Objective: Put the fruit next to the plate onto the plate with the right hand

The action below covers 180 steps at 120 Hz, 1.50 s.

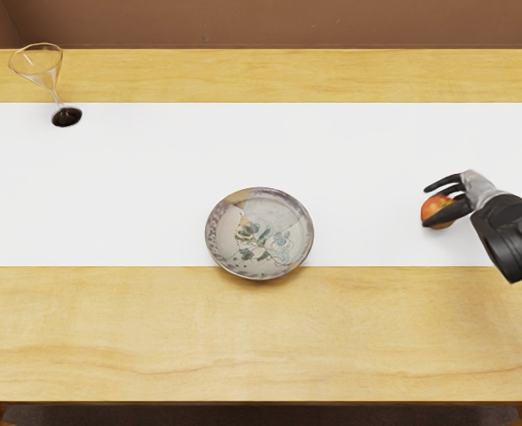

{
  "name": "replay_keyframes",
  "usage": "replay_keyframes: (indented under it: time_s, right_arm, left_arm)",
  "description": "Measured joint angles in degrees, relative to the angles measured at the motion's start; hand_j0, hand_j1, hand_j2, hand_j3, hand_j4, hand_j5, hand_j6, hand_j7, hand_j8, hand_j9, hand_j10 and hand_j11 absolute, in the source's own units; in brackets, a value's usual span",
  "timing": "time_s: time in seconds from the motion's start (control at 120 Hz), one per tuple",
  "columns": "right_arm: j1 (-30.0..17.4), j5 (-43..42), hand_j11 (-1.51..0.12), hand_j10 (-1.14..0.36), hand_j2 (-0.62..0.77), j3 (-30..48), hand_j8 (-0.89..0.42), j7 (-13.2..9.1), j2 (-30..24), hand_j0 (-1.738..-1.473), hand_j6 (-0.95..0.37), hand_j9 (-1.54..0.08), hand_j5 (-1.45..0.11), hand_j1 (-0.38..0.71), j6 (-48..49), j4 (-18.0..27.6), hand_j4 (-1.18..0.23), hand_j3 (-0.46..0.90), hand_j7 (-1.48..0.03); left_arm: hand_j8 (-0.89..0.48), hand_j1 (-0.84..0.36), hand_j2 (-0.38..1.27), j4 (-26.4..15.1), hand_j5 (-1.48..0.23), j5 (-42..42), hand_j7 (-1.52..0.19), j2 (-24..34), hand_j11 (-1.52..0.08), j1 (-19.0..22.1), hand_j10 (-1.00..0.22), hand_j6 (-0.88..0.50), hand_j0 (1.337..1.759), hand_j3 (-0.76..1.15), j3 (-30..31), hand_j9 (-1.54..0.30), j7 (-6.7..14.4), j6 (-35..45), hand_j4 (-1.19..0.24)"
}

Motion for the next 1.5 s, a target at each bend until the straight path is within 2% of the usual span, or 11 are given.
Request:
replay_keyframes:
  time_s: [0.075, 0.233, 0.617, 0.625, 0.817, 0.983, 1.05, 1.133, 1.308, 1.392, 1.5]
  right_arm:
    - [0.1, 0.3, -0.86, -0.48, 0.27, 1.9, -0.37, 0.0, -0.1, -1.654, -0.53, -0.85, -0.84, 0.26, 0.0, 0.8, -0.66, 0.00, -0.85]
    - [0.4, 0.6, -0.88, -0.46, 0.28, 7.0, -0.34, 0.0, 2.1, -1.656, -0.51, -0.89, -0.89, 0.27, 0.4, 2.6, -0.65, 0.00, -0.87]
    - [3.9, 0.8, -0.90, -0.46, 0.31, 9.9, -0.32, 0.0, 18.7, -1.658, -0.51, -0.91, -0.94, 0.28, 5.8, 4.1, -0.64, 0.00, -0.88]
    - [4.0, 0.8, -0.90, -0.46, 0.31, 9.9, -0.35, 0.0, 19.0, -1.658, -0.51, -0.91, -0.94, 0.28, 5.9, 4.1, -0.65, 0.00, -0.88]
    - [3.2, 0.9, -0.90, -0.44, 0.31, 9.3, -0.33, 0.0, 23.0, -1.658, -0.51, -0.93, -0.95, 0.28, 6.4, 3.5, -0.64, 0.00, -0.89]
    - [3.0, 0.6, -0.44, -0.23, 0.14, 9.8, -0.17, 0.0, 24.9, -1.658, -0.26, -0.46, -0.46, -0.03, 6.6, 2.5, -0.31, 0.00, -0.43]
    - [2.7, 0.5, -0.32, -0.17, 0.10, 12.5, -0.13, 0.0, 23.6, -1.658, -0.19, -0.34, -0.34, -0.12, 13.9, 2.5, -0.23, 0.00, -0.32]
    - [-1.1, 0.5, -0.22, -0.12, 0.07, 21.6, -0.09, 0.0, 21.5, -1.658, -0.13, -0.23, -0.23, -0.19, 28.8, 2.5, -0.16, 0.00, -0.22]
    - [-16.0, 5.8, -0.11, -0.06, 0.03, 44.7, -0.05, 0.0, 18.5, -1.658, -0.07, -0.11, -0.11, -0.27, 57.2, 2.4, -0.08, 0.00, -0.11]
    - [-22.3, 12.8, -0.08, -0.05, 0.02, 52.2, -0.04, 0.0, 15.7, -1.658, -0.05, -0.08, -0.08, -0.29, 64.3, 2.1, -0.06, 0.00, -0.08]
    - [-30.4, 18.9, -0.06, -0.04, 0.01, 61.6, -0.03, 0.0, 13.7, -1.658, -0.04, -0.06, -0.06, -0.30, 68.0, 1.3, -0.04, 0.00, -0.06]
  left_arm:
    - [0.00, 0.35, 0.00, 0.0, 0.00, 0.0, 0.00, 0.0, 0.00, 0.0, 0.00, 0.00, 1.658, 0.00, 0.0, 0.00, 0.0, 0.0, 0.00]
    - [0.00, 0.35, 0.00, 0.0, 0.00, 0.0, 0.00, 0.0, 0.00, 0.0, 0.00, 0.00, 1.658, 0.00, 0.0, 0.00, 0.0, 0.0, 0.00]
    - [0.00, 0.35, 0.00, 0.0, 0.00, 0.0, 0.00, 0.0, 0.00, 0.0, 0.00, 0.00, 1.658, 0.00, 0.0, 0.00, 0.0, 0.0, 0.00]
    - [0.00, 0.35, 0.00, 0.0, 0.00, 0.0, 0.00, 0.0, 0.00, 0.0, 0.00, 0.00, 1.658, 0.00, 0.0, 0.00, 0.0, 0.0, 0.00]
    - [0.00, 0.35, 0.00, 0.0, 0.00, 0.0, 0.00, 0.0, 0.00, 0.0, 0.00, 0.00, 1.658, 0.00, 0.0, 0.00, 0.0, 0.0, 0.00]
    - [0.00, 0.35, 0.00, 0.0, 0.00, 0.0, 0.00, 0.0, 0.00, 0.0, 0.00, 0.00, 1.658, 0.00, 0.0, 0.00, 0.0, 0.0, 0.00]
    - [0.00, 0.35, 0.00, 0.0, 0.00, 0.0, 0.00, 0.0, 0.00, 0.0, 0.00, 0.00, 1.658, 0.00, 0.0, 0.00, 0.0, 0.0, 0.00]
    - [0.00, 0.35, 0.00, 0.0, 0.00, 0.0, 0.00, 0.0, 0.00, 0.0, 0.00, 0.00, 1.658, 0.00, 0.0, 0.00, 0.0, 0.0, 0.00]
    - [0.00, 0.35, 0.00, 0.0, 0.00, 0.0, 0.00, 0.0, 0.00, 0.0, 0.00, 0.00, 1.658, 0.00, 0.0, 0.00, 0.0, 0.0, 0.00]
    - [0.00, 0.35, 0.00, 0.0, 0.00, 0.0, 0.00, 0.0, 0.00, 0.0, 0.00, 0.00, 1.658, 0.00, 0.0, 0.00, 0.0, 0.0, 0.00]
    - [0.00, 0.35, 0.00, 0.0, 0.00, 0.0, 0.00, 0.0, 0.00, 0.0, 0.00, 0.00, 1.658, 0.00, 0.0, 0.00, 0.0, 0.0, 0.00]
